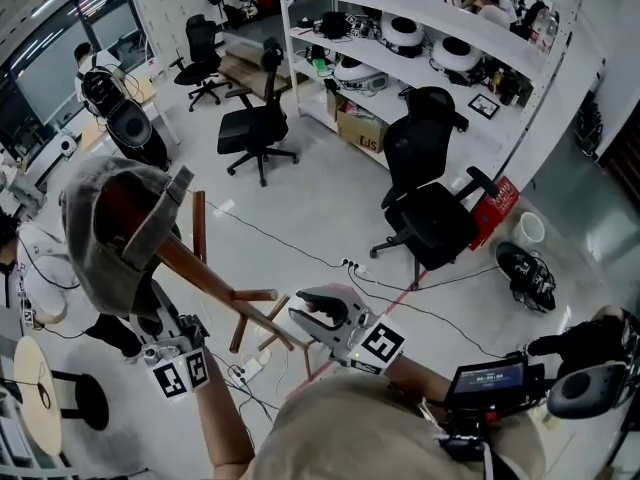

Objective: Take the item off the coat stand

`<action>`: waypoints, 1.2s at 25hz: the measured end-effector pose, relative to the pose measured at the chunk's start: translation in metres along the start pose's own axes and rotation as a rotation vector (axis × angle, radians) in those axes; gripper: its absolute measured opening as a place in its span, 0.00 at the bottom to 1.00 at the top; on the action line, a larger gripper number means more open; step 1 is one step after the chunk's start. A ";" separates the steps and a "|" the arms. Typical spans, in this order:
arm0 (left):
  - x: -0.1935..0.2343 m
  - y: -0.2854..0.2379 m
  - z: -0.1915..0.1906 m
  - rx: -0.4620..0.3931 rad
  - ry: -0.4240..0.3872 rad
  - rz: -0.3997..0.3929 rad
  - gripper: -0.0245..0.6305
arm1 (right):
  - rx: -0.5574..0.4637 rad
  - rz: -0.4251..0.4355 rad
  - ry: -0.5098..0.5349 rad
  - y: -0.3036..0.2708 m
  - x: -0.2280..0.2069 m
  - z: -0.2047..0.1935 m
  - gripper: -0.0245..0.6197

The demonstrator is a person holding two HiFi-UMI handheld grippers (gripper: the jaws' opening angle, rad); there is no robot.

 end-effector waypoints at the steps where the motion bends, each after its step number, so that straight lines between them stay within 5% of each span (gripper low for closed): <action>1: 0.000 -0.001 0.001 0.000 0.001 -0.005 0.10 | -0.002 0.002 0.001 0.000 0.000 0.000 0.23; 30: 0.043 -0.005 0.042 -0.020 -0.012 0.071 0.09 | -0.029 0.060 0.027 -0.005 0.019 0.005 0.23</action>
Point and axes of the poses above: the fingertips, and each gripper's own axes: y backward along the fingers, x to its left, z out of its top, the point moved 9 cm from there along y, backward along the fingers, and after that the axes turned 10 degrees about x, right-handed, at the moved point
